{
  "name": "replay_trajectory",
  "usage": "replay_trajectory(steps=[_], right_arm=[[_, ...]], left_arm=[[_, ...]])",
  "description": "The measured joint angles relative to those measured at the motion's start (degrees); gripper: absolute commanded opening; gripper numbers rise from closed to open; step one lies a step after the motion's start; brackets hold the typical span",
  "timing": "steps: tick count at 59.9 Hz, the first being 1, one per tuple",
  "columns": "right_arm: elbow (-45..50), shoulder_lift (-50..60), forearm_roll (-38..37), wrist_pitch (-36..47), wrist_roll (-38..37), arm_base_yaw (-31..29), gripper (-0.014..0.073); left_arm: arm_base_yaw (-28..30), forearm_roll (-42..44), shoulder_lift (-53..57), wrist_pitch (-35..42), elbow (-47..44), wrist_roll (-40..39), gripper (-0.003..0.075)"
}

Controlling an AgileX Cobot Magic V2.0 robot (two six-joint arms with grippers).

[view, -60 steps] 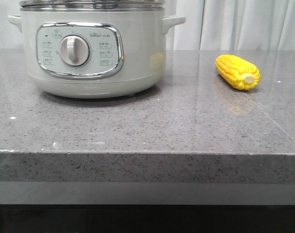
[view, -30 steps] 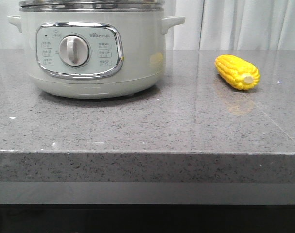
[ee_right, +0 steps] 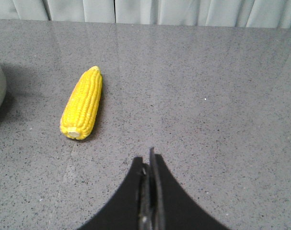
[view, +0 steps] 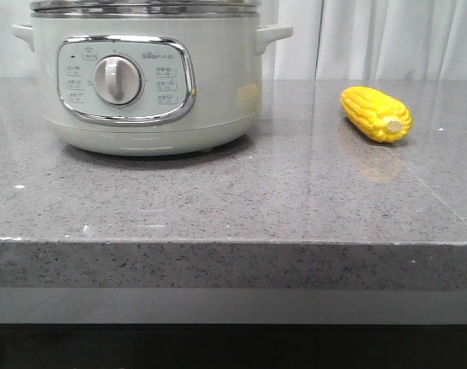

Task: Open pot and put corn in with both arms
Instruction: 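Grasp the silver knob of the glass lid with the left gripper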

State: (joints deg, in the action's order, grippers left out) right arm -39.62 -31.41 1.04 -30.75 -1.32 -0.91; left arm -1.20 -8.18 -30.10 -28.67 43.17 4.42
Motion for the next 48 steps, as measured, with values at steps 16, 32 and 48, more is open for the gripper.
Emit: replay_trajectory(steps=[16,32,48], right_arm=[[0.0,0.0,0.0,0.0,0.0,0.0,0.0563],[0.0,0.0,0.0,0.0,0.0,0.0,0.0601],[0.0,0.0,0.0,0.0,0.0,0.0,0.0601]], left_arm=[[0.0,0.0,-0.29,0.09,0.0,0.0,0.0506],[-6.62,-0.23,-3.97,4.24,0.0,0.0,0.0501],[-18.16,-0.31,-14.86,14.62,2.32,0.0,0.0501]])
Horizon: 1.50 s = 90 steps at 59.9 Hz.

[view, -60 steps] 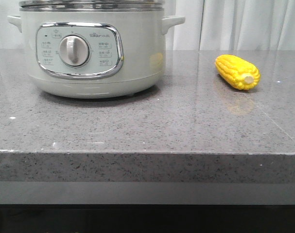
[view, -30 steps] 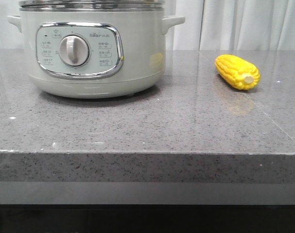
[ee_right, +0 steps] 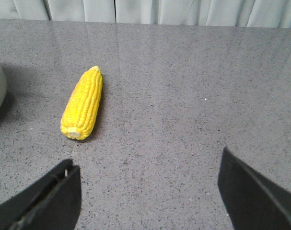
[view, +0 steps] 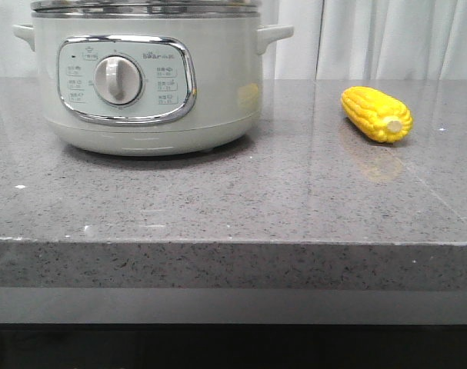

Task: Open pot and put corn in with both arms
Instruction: 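Grasp the silver knob of the glass lid with the left gripper, then lift the glass lid off the pot with the left gripper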

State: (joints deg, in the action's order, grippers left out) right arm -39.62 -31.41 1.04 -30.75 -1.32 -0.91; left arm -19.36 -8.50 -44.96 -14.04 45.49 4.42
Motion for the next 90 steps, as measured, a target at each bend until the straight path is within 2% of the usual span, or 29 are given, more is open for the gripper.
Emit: replay_trajectory(steps=[17,50,83,90], right_arm=[[0.0,0.0,0.0,0.0,0.0,0.0,0.0601],[0.0,0.0,0.0,0.0,0.0,0.0,0.0601],[0.0,0.0,0.0,0.0,0.0,0.0,0.0601],[0.0,0.0,0.0,0.0,0.0,0.0,0.0601]], left_arm=[[-7.91,-0.14,-16.46,5.49,10.01,0.0,0.0501],[-8.72,-2.25,-41.85,6.24,31.44,0.0,0.0501],[-7.88,-2.58,-49.56,6.36,33.78,0.0,0.05],[-7.88,-2.58,-49.9,7.07,33.92,0.0,0.0426]])
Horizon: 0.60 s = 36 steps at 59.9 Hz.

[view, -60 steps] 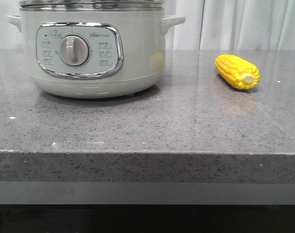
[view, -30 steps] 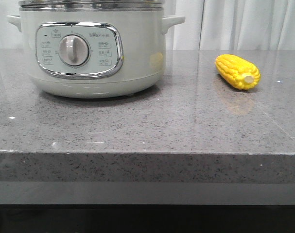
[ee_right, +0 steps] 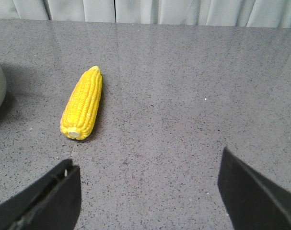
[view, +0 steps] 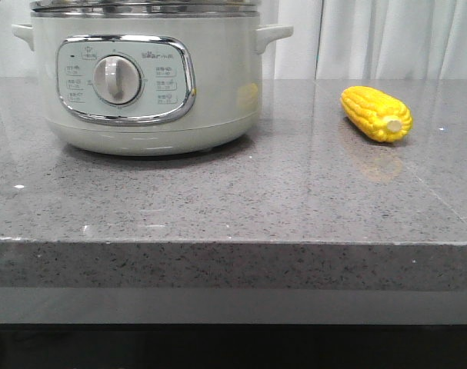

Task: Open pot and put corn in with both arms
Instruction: 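Lift the glass lid off the pot with the left gripper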

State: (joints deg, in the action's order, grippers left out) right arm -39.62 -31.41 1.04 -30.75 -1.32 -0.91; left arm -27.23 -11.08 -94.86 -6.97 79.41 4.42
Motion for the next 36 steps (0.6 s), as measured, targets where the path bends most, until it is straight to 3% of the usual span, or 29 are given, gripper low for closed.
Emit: replay_trajectory(steps=[9,17,36], right_arm=[[0.0,0.0,0.0,0.0,0.0,0.0,0.0601],[0.0,0.0,0.0,0.0,0.0,0.0,0.0601],[0.0,0.0,0.0,0.0,0.0,0.0,0.0601]], left_arm=[[0.11,0.0,-0.11,0.13,0.0,0.0,0.0286],[0.24,0.0,-0.13,0.17,0.0,0.0,0.0216],[0.34,0.0,0.19,-4.13,2.53,0.0,0.0206]])
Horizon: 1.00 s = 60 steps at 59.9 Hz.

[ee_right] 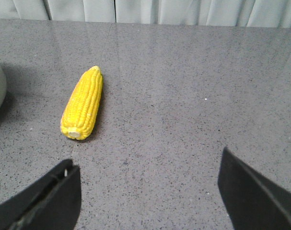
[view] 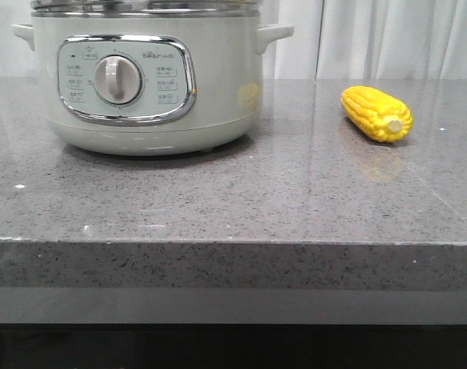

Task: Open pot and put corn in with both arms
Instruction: 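Lift the glass lid off the pot with the left gripper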

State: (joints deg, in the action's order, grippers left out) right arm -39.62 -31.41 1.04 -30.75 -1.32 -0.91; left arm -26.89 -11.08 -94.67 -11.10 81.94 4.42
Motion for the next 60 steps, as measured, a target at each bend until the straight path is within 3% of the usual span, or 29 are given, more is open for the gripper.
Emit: replay_trajectory(steps=[21,31,60], right_arm=[[0.0,0.0,0.0,0.0,0.0,0.0,0.0601],[0.0,0.0,0.0,0.0,0.0,0.0,0.0601],[0.0,0.0,0.0,-0.15,0.0,0.0,0.0601]], left_arm=[[0.22,3.98,10.06,-9.39,3.86,0.0,0.0209],[3.1,5.22,18.04,-15.37,3.03,0.0,0.0209],[16.91,6.01,47.0,-19.12,-23.3,0.0,0.0209]])
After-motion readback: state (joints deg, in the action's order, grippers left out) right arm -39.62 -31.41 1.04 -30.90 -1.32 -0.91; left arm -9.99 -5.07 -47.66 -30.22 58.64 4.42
